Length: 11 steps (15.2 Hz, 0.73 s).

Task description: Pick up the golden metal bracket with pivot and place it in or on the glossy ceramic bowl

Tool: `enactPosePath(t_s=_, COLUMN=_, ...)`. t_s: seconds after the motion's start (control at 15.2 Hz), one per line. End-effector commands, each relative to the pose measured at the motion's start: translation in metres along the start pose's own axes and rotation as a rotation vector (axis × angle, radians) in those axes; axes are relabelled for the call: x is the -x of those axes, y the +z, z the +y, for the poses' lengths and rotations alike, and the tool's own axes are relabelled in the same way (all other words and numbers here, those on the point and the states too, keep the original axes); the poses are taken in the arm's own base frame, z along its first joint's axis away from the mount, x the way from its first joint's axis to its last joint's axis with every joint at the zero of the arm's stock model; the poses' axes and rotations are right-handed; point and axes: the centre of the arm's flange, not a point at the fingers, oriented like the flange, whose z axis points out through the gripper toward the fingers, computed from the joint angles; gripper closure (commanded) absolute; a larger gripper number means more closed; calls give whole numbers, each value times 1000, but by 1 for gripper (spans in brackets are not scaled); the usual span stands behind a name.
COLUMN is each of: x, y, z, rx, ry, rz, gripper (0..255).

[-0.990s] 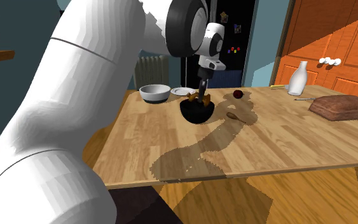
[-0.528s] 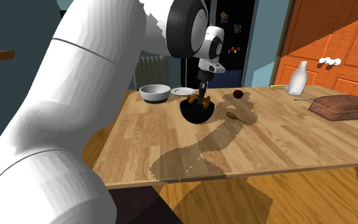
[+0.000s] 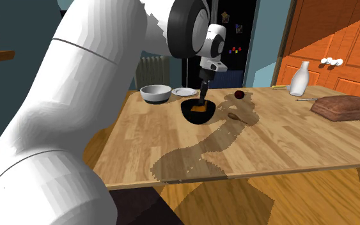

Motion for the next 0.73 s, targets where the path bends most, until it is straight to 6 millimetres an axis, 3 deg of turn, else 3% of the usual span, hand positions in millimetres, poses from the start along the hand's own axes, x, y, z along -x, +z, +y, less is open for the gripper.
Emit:
enactPosePath(t_s=0.0, x=1, y=-18, z=1, rx=0, ry=0, rz=0, gripper=0)
enactPosePath(t_s=0.13, x=1, y=-42, z=1, rx=0, ry=0, rz=0, gripper=0)
enactPosePath(t_s=0.66, x=1, y=-42, z=1, rx=0, ry=0, rz=0, gripper=0)
